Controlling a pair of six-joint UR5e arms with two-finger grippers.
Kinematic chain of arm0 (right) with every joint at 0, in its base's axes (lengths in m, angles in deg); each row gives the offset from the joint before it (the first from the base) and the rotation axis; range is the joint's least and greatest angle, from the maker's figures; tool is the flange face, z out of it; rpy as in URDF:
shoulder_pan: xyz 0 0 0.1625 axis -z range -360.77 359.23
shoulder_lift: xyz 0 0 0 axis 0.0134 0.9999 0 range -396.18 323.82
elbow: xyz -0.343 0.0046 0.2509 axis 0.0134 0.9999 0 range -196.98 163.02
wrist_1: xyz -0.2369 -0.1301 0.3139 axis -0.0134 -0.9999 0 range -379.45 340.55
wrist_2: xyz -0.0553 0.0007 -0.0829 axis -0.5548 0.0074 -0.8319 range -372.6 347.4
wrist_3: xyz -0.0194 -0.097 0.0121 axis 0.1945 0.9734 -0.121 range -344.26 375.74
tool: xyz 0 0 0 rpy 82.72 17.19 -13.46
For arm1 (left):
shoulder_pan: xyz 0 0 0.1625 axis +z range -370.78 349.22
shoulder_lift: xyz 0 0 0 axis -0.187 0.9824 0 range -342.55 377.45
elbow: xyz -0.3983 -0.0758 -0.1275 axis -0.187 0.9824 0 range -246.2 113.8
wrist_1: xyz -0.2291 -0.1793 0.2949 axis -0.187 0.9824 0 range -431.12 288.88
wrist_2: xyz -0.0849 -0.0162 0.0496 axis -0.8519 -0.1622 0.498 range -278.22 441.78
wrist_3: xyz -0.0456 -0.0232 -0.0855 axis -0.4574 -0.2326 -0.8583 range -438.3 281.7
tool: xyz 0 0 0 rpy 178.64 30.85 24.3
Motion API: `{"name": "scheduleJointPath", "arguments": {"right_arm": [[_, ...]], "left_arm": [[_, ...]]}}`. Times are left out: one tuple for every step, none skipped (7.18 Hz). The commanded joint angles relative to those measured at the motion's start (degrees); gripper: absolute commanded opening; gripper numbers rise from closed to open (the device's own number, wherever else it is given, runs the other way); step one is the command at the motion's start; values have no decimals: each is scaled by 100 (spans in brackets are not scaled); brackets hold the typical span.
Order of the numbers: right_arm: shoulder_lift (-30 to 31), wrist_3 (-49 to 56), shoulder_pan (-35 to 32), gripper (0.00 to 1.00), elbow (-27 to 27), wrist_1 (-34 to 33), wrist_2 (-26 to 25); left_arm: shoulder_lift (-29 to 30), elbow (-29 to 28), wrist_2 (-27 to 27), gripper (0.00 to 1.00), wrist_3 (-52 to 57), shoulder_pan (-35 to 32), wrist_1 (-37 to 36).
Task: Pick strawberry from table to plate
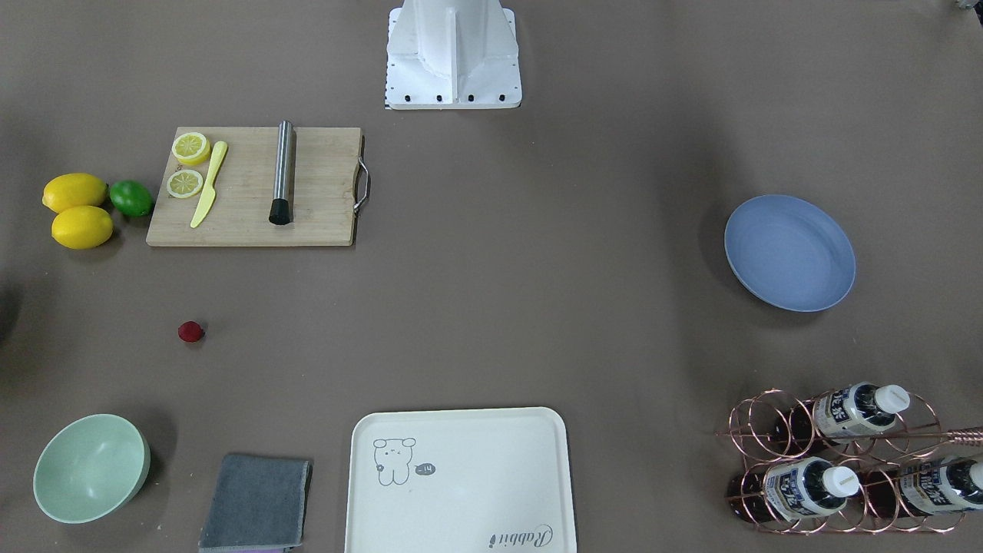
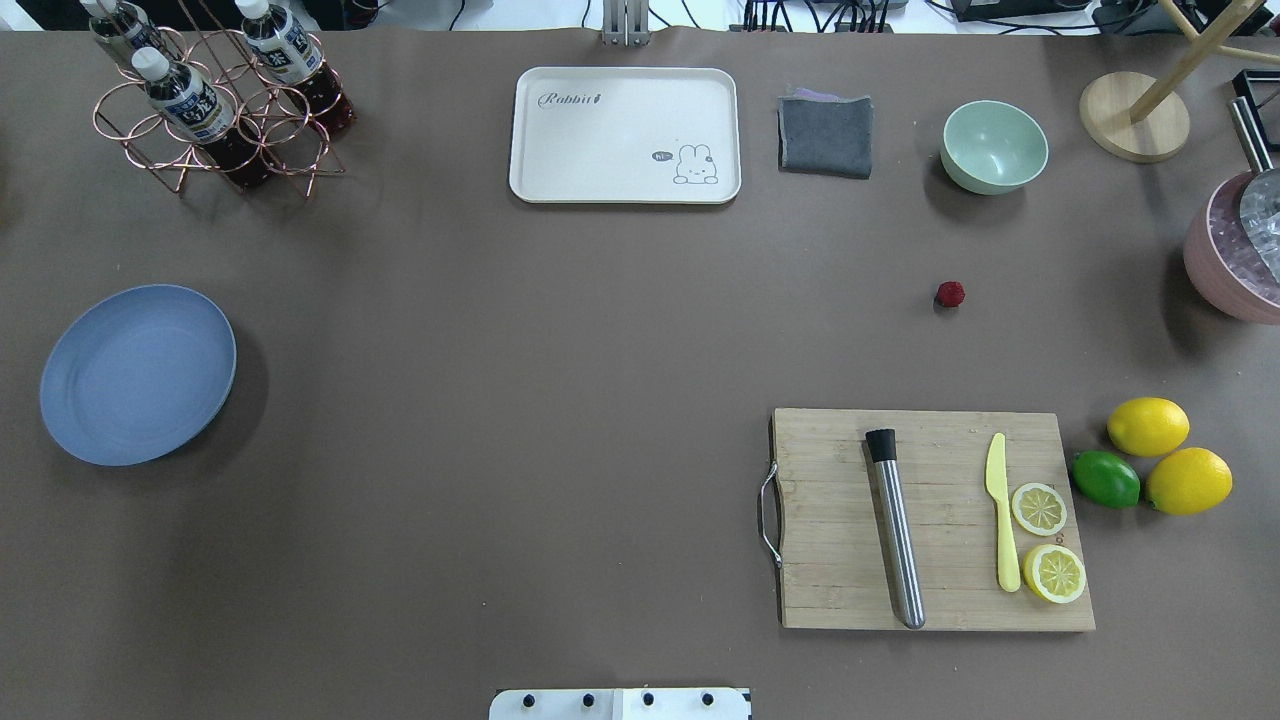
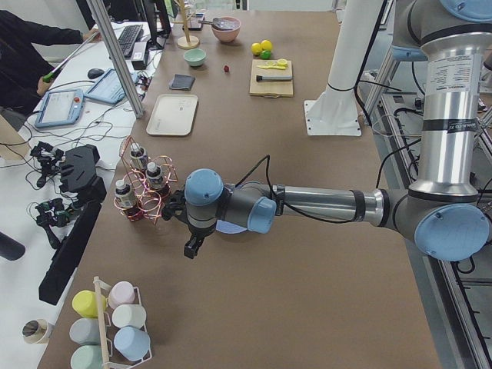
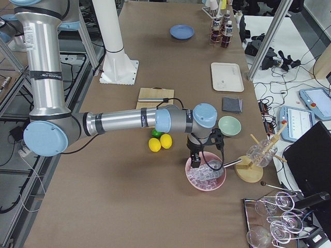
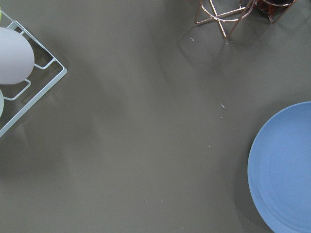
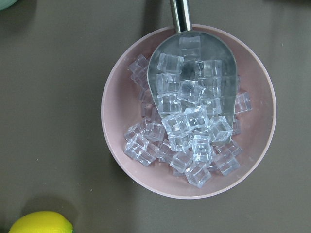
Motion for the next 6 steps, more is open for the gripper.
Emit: {"name": "scheduleJointPath", "arguments": {"right_arm": [[8,1,-9,100,-6,4,5],[-1,1,-9,100,-14,4,14],[-1,1,-9,100,-14,4,14],[-10,1,-9,100,-14,4,14],[-1,1,-9,100,-14,4,14],[-1,1,-9,100,-23,4,14]], "left_arm": [[-180,36,18,99,-21,-10,96],[-182,27,9,99,-21,-1,105],[-182,27,9,99,-29,-1,96],[-138,1,17,99,-47,-1,70],[-94,-86,18,99,-47,16,61],[-94,-78,18,99,-38,7,70]]}}
